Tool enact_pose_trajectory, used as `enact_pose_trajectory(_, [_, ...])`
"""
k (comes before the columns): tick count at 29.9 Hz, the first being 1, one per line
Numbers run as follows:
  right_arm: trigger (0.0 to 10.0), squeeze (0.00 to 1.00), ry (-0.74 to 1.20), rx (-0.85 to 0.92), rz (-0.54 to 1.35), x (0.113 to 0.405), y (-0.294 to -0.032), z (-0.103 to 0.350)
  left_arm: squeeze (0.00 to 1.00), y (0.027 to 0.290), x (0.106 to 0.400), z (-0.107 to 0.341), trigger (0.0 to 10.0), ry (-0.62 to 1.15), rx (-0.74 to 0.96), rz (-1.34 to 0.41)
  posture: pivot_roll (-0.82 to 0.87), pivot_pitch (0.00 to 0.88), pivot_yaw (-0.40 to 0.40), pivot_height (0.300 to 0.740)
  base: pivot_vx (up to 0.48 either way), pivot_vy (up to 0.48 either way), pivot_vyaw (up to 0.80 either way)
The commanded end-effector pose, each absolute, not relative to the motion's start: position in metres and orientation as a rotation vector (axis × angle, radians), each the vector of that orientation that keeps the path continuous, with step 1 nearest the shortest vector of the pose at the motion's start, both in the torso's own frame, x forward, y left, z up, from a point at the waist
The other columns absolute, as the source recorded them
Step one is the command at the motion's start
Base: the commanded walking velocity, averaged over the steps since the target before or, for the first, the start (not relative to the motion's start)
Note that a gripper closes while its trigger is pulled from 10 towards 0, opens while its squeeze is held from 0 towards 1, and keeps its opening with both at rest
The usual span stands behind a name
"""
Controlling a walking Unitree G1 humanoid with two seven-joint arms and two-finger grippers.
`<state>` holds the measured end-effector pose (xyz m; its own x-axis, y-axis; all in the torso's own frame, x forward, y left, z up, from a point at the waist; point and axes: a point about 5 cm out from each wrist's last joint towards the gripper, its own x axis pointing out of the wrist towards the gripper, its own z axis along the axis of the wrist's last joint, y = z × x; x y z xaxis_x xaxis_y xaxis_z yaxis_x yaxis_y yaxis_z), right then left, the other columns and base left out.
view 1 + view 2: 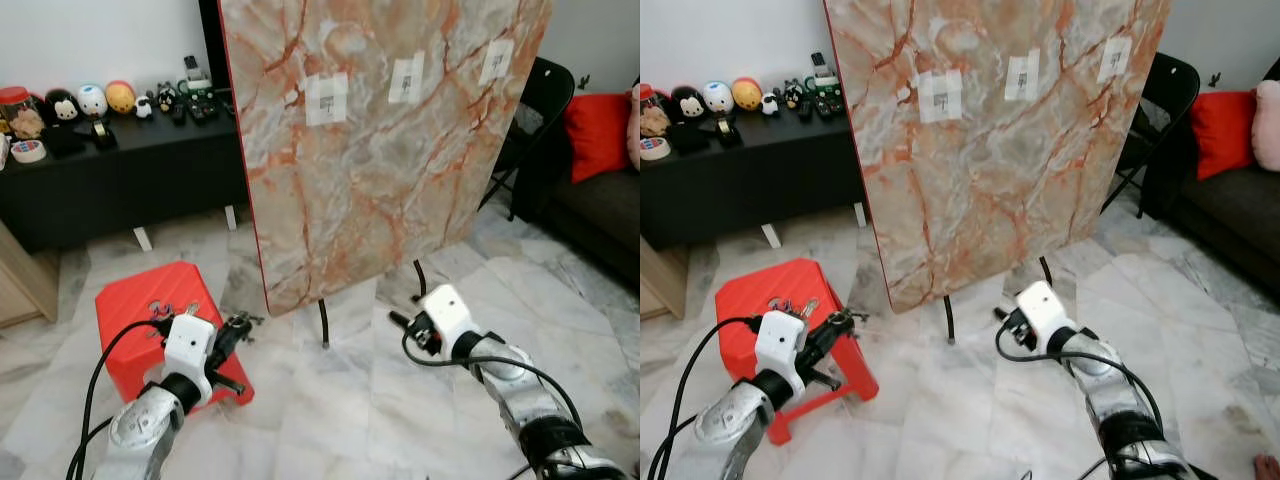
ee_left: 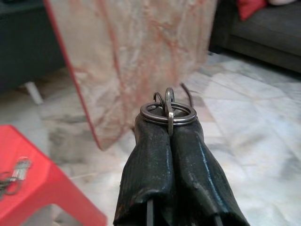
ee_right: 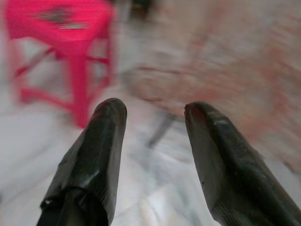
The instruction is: Hang keys on a hook
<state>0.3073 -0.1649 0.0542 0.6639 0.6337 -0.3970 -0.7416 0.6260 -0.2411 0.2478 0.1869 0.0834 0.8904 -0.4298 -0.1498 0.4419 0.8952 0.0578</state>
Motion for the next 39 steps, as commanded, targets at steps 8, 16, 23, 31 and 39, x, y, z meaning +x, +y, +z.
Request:
enact_pose_trajectory(8, [10.0,0.00,0.225,-0.415,1.036,0.304,-0.146,0.077,0.00,0.176,0.246,0.094,10.0,0.154,0.082,-0.567,0.09,0.000,-0.073,0.740,0.000,0.000,0.00])
enact_pose_trajectory(16, [10.0,0.00,0.279,-0.394,1.216,0.296,-0.144,0.085,0.00,0.165,0.247,0.096,10.0,0.180,0.136,-0.725,0.08,0.000,-0.074,0.740,0.000,0.000,0.00])
enact_pose_trajectory(23, [10.0,0.00,0.357,-0.405,1.387,0.289,-0.147,0.089,0.00,0.169,0.246,0.093,10.0,0.194,0.248,-0.814,0.08,0.000,-0.079,0.740,0.000,0.000,0.00])
enact_pose_trajectory(31, [10.0,0.00,0.424,-0.416,1.481,0.294,-0.142,0.090,0.00,0.170,0.241,0.089,10.0,0.287,0.314,-0.952,0.08,0.000,-0.089,0.740,0.000,0.000,0.00])
enact_pose_trajectory(39, [10.0,0.00,0.427,-0.426,1.529,0.299,-0.134,0.094,0.00,0.168,0.237,0.080,10.0,0.347,0.354,-0.999,0.09,0.000,-0.098,0.740,0.000,0.000,0.00])
